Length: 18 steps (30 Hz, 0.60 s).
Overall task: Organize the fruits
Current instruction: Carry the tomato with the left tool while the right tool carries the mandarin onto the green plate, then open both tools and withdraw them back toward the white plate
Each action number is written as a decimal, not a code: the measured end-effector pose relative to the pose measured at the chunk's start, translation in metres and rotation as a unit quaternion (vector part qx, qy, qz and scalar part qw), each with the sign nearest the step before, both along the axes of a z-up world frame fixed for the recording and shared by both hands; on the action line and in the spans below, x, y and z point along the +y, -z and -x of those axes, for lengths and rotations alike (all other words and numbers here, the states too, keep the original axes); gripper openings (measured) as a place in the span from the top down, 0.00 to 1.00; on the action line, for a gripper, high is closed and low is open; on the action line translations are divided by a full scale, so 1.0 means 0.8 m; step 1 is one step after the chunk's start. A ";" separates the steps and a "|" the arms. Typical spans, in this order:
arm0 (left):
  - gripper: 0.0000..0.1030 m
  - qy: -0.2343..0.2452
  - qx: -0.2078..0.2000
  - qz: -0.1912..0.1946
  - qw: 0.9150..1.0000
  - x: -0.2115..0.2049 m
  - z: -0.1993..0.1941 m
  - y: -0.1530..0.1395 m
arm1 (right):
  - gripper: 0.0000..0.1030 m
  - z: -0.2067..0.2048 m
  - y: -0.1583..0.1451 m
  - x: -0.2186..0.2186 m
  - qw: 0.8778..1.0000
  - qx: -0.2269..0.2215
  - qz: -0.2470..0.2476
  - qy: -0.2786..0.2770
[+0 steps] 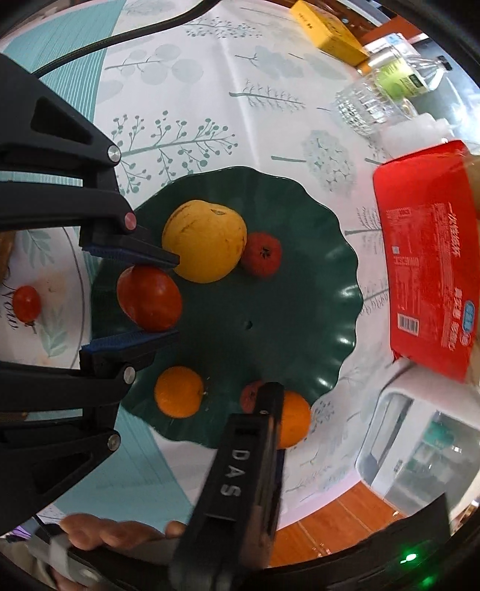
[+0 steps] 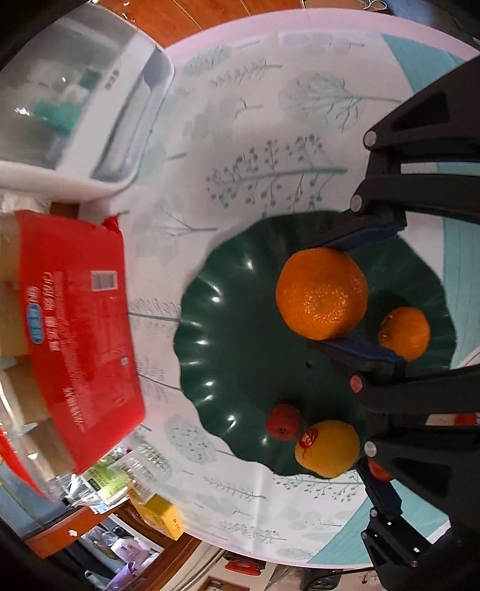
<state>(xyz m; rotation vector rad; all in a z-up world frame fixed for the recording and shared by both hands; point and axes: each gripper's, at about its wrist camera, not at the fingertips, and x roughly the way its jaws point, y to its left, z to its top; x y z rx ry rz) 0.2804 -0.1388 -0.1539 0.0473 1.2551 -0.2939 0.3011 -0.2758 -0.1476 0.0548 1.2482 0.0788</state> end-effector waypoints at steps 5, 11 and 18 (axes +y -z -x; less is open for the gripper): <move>0.69 -0.004 -0.014 0.010 1.000 -0.008 -0.009 -0.002 | 0.56 -0.006 0.007 0.006 1.000 -0.006 -0.007 -0.010; 0.69 -0.010 -0.014 0.014 1.000 -0.017 -0.021 -0.003 | 0.55 -0.021 0.009 0.023 1.000 -0.006 0.003 -0.026; 0.24 -0.004 -0.028 0.007 1.000 -0.018 -0.018 -0.015 | 0.53 -0.019 0.004 0.040 0.999 -0.006 -0.004 -0.053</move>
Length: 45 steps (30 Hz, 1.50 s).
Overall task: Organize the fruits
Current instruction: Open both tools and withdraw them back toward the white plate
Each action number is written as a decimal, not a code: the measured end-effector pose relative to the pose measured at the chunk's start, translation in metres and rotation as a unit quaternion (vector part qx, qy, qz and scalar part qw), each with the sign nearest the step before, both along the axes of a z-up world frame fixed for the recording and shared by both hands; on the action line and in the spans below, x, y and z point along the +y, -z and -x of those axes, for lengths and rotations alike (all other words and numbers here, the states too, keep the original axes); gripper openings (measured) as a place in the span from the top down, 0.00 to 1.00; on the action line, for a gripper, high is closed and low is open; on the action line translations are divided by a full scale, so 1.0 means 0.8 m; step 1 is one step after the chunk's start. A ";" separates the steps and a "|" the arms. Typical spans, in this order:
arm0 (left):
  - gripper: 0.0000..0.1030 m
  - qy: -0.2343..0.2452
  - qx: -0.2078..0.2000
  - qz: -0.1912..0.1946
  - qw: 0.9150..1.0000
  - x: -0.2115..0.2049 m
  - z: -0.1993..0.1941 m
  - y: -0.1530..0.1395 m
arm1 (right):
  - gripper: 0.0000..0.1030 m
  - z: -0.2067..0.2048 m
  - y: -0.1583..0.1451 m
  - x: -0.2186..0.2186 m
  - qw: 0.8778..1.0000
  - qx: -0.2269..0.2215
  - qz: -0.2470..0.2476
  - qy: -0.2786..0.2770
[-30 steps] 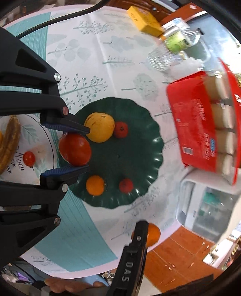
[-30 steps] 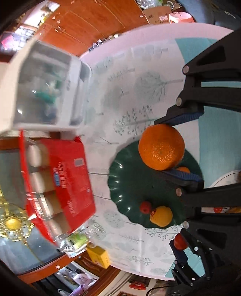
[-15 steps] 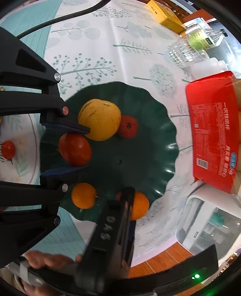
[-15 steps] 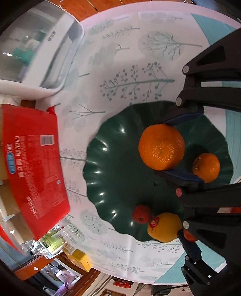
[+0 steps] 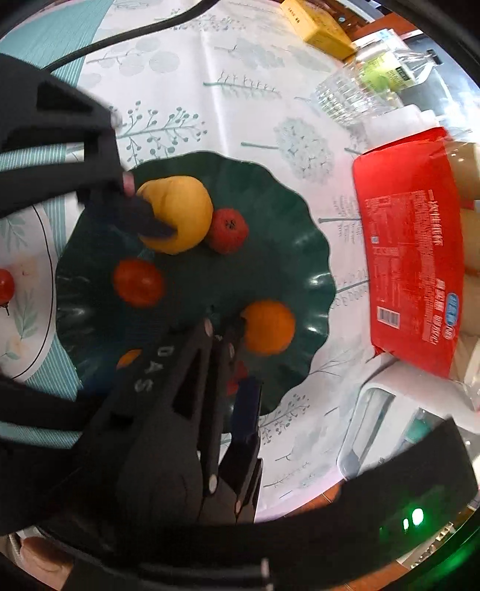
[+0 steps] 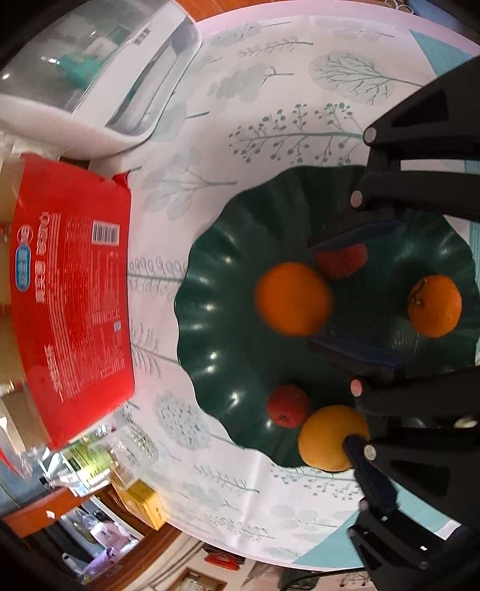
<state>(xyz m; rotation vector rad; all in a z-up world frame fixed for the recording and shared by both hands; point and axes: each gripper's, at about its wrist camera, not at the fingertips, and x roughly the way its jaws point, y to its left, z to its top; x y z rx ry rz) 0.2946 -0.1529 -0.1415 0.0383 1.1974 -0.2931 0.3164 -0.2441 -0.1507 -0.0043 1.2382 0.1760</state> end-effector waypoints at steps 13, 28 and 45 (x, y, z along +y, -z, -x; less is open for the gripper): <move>0.10 -0.024 -0.017 -0.026 0.999 0.029 0.029 -0.014 | 0.53 0.032 -0.027 -0.005 1.000 -0.016 -0.013 0.007; 0.10 -0.034 -0.072 -0.009 0.997 0.073 0.094 -0.077 | 0.53 0.122 -0.073 -0.015 0.999 -0.039 -0.015 0.028; 0.10 -0.003 -0.109 -0.002 0.994 0.121 0.173 -0.138 | 0.53 0.250 -0.127 -0.016 0.992 -0.083 -0.041 0.080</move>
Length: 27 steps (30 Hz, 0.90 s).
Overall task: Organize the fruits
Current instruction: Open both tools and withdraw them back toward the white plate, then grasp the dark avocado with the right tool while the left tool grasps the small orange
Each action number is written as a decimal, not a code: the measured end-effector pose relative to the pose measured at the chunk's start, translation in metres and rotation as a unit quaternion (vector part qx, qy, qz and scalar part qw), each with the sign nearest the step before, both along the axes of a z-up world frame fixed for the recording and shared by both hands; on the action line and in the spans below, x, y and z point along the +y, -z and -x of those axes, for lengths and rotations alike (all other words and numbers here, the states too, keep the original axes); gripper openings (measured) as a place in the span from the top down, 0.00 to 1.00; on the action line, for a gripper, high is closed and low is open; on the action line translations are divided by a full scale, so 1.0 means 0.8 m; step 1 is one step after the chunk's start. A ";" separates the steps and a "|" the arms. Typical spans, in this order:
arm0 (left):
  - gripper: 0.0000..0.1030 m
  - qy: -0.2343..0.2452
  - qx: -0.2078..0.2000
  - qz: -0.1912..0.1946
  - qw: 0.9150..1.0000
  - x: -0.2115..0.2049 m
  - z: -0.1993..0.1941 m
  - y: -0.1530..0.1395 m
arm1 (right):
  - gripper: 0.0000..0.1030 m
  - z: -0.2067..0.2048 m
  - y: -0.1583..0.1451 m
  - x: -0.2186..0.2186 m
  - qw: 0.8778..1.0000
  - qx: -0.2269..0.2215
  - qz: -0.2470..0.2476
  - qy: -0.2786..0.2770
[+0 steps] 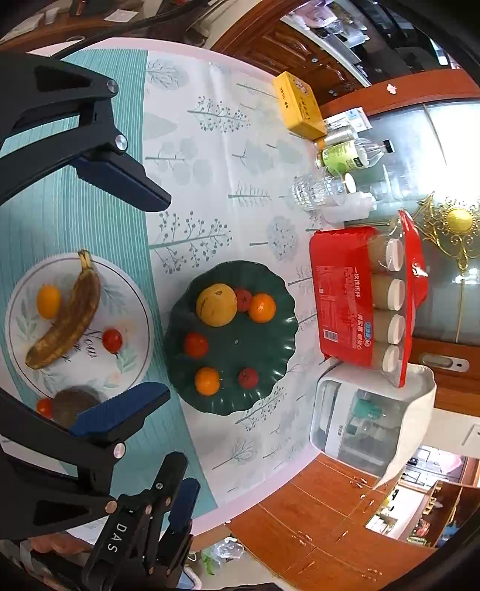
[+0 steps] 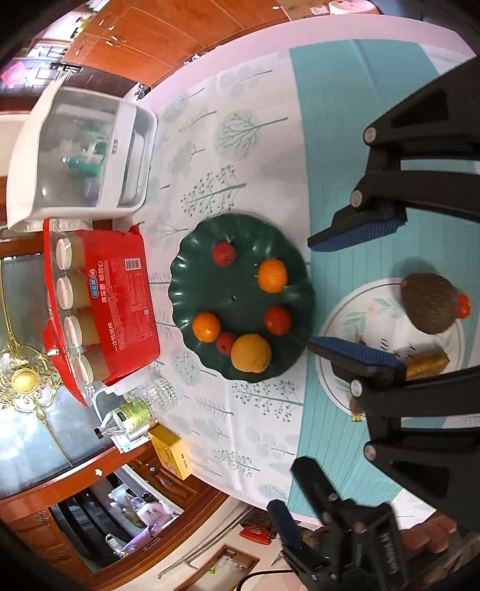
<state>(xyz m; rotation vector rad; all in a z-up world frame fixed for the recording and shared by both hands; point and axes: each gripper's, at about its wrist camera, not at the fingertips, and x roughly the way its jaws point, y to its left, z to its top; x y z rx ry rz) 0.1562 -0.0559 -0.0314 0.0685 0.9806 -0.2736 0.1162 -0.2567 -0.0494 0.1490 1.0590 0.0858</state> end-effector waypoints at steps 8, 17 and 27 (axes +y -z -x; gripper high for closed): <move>0.10 0.025 0.002 0.000 1.000 0.019 0.032 0.002 | 0.53 0.046 0.000 0.013 1.000 -0.001 0.003 0.008; 0.10 0.058 0.020 -0.021 0.998 0.025 0.066 0.036 | 0.53 0.089 0.027 0.028 0.999 0.016 0.021 0.019; 0.10 0.063 0.071 -0.017 0.995 0.038 0.079 0.101 | 0.53 0.115 0.084 0.038 0.998 0.060 0.013 0.034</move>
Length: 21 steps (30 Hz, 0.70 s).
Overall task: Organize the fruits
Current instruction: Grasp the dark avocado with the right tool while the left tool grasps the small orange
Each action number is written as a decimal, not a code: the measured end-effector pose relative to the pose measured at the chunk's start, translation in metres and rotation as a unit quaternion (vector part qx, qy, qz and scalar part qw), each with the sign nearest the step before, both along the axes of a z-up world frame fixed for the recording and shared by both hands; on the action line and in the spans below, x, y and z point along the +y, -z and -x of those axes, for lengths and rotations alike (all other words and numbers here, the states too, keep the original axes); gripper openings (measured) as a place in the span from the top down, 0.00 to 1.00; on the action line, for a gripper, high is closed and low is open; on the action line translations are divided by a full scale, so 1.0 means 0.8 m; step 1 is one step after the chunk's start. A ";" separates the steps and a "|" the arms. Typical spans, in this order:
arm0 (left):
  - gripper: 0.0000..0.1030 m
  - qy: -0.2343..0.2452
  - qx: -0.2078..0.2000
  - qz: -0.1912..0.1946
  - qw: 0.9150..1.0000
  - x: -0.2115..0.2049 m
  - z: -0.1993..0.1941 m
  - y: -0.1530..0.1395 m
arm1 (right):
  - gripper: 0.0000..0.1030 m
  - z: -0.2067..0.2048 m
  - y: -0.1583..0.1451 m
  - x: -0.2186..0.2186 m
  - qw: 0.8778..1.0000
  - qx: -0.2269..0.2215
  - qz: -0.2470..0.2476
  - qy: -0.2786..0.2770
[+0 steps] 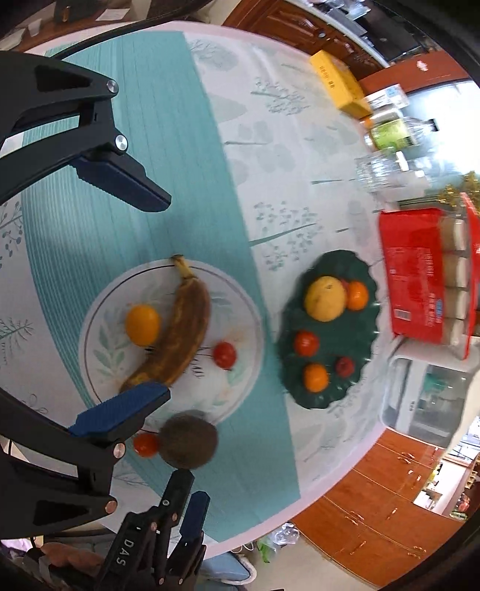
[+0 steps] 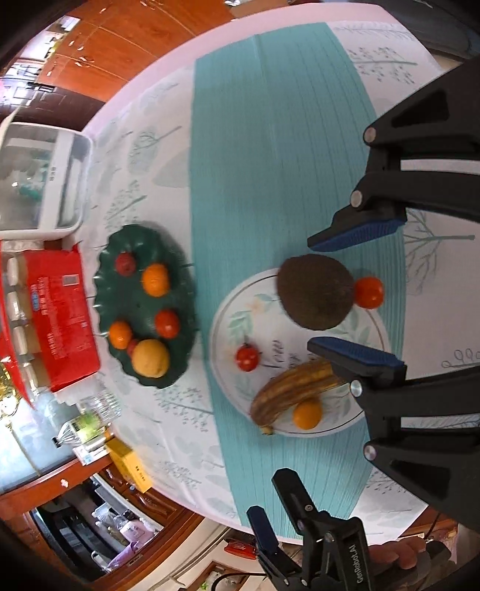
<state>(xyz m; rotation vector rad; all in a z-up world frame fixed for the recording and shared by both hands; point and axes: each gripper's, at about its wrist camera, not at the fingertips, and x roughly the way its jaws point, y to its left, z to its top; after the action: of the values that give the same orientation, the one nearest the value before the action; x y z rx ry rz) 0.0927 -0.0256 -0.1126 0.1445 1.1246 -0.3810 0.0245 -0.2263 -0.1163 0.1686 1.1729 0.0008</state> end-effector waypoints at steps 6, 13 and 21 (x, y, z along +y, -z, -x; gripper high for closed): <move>0.18 -0.004 0.040 0.001 0.999 0.001 -0.004 0.042 | 0.53 -0.002 0.019 -0.003 1.000 0.011 -0.010 0.011; 0.26 -0.001 0.065 -0.006 0.998 -0.007 -0.008 0.072 | 0.52 -0.013 0.035 -0.007 1.000 0.018 -0.016 0.010; 0.36 -0.005 0.088 -0.001 0.996 -0.015 -0.010 0.094 | 0.44 -0.027 0.050 0.001 0.999 0.024 -0.029 -0.006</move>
<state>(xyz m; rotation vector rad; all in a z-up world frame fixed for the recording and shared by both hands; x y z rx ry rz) 0.1007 -0.0378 -0.1879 0.1087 1.3001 -0.3881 0.0460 -0.2259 -0.1562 0.2139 1.2221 0.0412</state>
